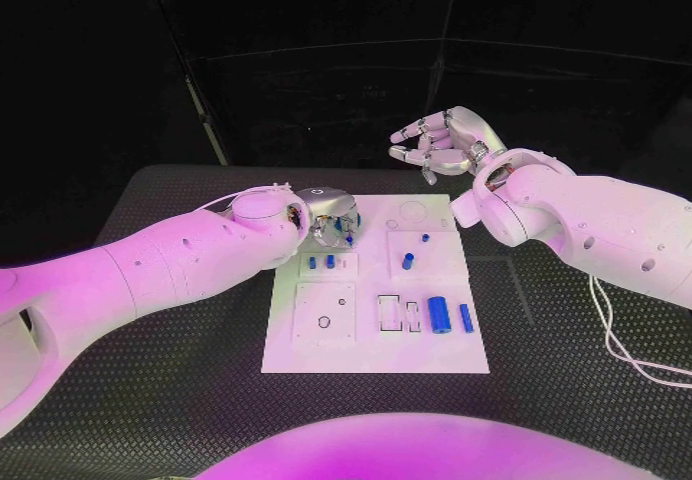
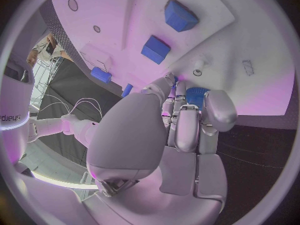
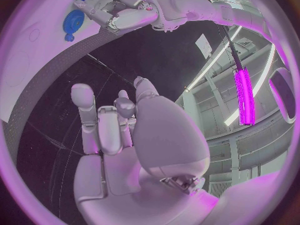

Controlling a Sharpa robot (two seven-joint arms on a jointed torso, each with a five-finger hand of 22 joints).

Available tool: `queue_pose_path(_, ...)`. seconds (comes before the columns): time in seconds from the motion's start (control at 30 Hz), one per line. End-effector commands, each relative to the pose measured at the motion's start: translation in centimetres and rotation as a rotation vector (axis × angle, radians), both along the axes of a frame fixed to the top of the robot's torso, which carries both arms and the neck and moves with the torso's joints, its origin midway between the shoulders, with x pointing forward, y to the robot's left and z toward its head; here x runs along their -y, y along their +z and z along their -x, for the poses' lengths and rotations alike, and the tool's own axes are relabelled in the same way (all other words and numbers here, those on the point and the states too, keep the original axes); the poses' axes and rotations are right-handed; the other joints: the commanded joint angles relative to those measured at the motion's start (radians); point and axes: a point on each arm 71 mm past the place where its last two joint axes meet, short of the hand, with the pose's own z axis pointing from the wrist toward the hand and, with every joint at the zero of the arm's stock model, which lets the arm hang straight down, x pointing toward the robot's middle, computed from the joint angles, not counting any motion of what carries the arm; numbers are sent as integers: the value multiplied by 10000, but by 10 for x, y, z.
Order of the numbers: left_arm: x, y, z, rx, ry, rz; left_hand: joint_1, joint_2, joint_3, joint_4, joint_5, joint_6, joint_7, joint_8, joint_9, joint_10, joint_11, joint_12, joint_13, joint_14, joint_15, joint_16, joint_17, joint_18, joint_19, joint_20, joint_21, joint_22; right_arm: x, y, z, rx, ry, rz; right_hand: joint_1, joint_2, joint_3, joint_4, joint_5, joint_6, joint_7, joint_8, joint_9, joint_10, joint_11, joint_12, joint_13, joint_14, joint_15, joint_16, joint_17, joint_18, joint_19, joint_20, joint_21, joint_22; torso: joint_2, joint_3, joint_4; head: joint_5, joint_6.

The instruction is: Assemble the parts on the task board

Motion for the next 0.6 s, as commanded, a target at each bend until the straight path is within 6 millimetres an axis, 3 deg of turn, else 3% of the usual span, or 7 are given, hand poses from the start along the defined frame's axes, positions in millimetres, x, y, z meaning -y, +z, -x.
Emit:
queue_pose_path(0.03, -1, 14, -1, 368, 139, 777, -1, -130, 99, -2, 35, 70, 25, -44, -9, 93, 11, -69, -8, 322, -22, 29, -35, -159, 35, -7, 70, 41, -1, 1, 0, 53, 100, -24, -33, 89, 24, 53, 39, -61, -22, 38, -9, 54, -9, 49, 12, 314, -93, -17, 9, 133, 3, -31, -42, 6, 3, 0, 5, 18, 35)
queue_pose_path(0.3, -16, 34, 0, 359, 445, 1329, -169, -233, 187, 41, 23, 92, 39, -99, -22, 136, 28, -175, -9, 310, -7, 17, -104, -163, 29, 6, 101, 89, 1, 1, 0, 45, 78, -9, -33, 89, 24, 53, 39, -61, -22, 38, -9, 54, -9, 49, 12, 314, -93, -17, 9, 133, 3, -31, -42, 6, 1, -4, 13, 53, 63)
queue_pose_path(0.6, -42, 34, 1, -153, 900, 1016, -288, -302, 216, 76, 10, 120, 37, -126, -27, 185, 29, -229, -2, 303, -3, 13, -142, -166, 27, 14, 129, 126, 3, 1, -1, 33, 45, 12, -35, 92, 25, 55, 37, -49, -24, 48, -6, 63, -11, 59, 19, 315, -94, -20, 7, 133, 3, -32, -44, 3, 3, 1, 3, 79, 70)
